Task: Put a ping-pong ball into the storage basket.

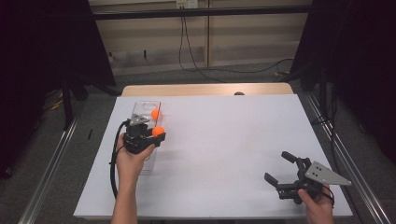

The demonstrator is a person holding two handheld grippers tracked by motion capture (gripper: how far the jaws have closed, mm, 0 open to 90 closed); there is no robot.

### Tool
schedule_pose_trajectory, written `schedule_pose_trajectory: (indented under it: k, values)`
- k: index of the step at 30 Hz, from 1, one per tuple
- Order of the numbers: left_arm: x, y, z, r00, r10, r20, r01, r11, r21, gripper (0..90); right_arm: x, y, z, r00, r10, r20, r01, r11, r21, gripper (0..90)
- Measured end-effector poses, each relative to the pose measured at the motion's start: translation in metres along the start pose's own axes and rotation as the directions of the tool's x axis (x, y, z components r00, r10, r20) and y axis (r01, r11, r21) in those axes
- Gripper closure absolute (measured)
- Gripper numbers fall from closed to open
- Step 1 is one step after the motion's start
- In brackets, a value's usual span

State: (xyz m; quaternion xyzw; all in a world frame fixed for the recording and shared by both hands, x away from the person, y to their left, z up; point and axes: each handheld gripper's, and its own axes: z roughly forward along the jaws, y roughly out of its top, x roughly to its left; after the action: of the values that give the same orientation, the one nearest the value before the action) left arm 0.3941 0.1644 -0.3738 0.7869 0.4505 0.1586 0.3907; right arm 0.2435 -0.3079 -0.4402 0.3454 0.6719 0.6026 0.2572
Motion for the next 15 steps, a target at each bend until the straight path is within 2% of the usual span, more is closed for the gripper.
schedule_pose_trajectory:
  k: [15]
  values:
    - [0.0052, -0.0014, -0.0042, 0.9999, -0.008, -0.01, 0.008, 1.0, -0.004, 50.9, -0.0001, 0.0, -0.0001, 1.0, 0.0, 0.0, 0.0, 1.0, 0.0, 0.9]
